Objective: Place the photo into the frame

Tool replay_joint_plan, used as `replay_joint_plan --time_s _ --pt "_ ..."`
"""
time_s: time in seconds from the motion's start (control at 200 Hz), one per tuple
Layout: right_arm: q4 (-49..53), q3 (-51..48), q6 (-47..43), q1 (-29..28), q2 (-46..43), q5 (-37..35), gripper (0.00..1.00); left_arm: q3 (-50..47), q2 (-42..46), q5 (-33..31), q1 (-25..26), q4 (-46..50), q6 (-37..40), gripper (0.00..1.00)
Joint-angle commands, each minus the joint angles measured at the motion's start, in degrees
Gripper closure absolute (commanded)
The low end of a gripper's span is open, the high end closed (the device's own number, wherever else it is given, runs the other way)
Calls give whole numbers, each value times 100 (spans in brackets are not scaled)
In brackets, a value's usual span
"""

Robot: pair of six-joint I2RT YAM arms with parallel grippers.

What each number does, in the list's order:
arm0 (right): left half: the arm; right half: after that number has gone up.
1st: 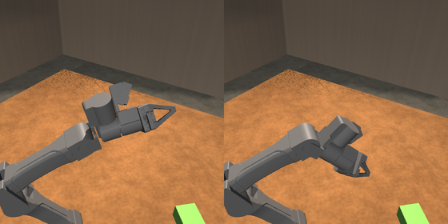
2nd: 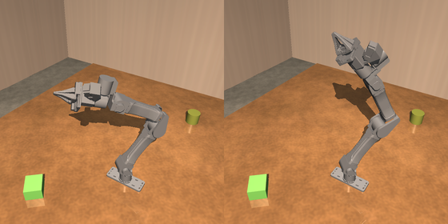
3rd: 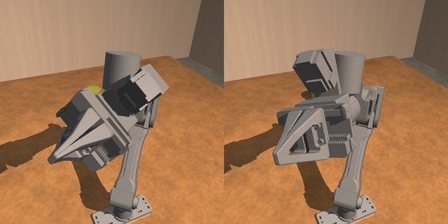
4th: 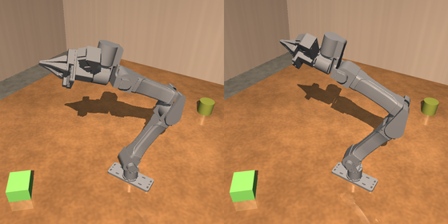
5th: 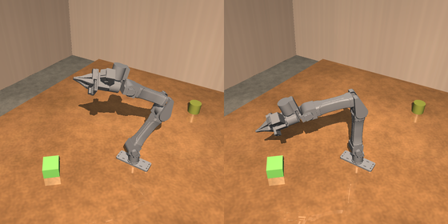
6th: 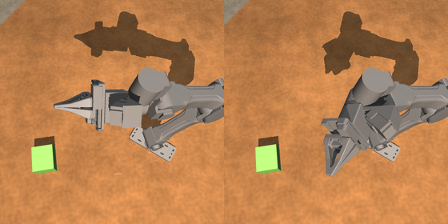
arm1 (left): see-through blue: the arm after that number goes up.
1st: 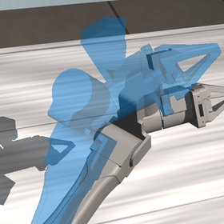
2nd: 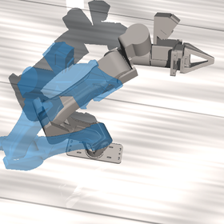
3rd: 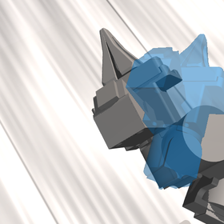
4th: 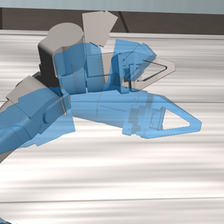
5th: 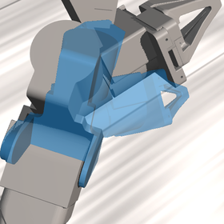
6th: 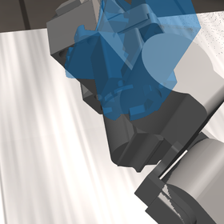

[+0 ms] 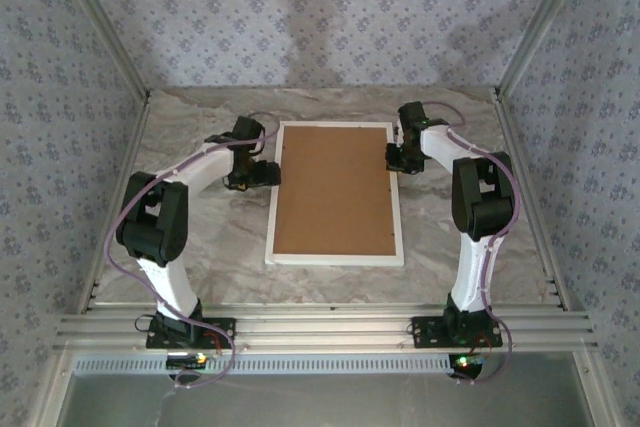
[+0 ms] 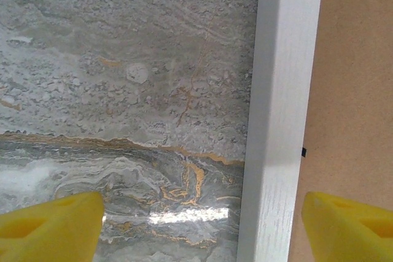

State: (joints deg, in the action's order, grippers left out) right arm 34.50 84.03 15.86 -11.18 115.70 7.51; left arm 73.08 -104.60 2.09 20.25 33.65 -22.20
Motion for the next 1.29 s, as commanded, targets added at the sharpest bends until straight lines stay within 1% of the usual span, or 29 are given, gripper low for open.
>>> replay_joint_plan --time_s 0.0,0.43,0.64,0.949,1.084,1.289 --pt "44 -124 75 -60 -83 49 86 200 -186 72 -21 -85 -66 16" --pt "20 -150 62 -74 -82 75 86 374 -539 150 -21 -284 -118 16" --pt "39 -135 62 -75 -82 84 86 301 -704 334 -6 -185 -135 17" --pt "33 -132 70 -75 -65 99 86 110 -788 326 59 22 -197 17" --pt "22 -132 81 -77 -65 104 86 128 -830 347 166 84 -232 17" --pt "19 -128 89 -75 -58 119 85 68 -1041 382 485 5 -400 17"
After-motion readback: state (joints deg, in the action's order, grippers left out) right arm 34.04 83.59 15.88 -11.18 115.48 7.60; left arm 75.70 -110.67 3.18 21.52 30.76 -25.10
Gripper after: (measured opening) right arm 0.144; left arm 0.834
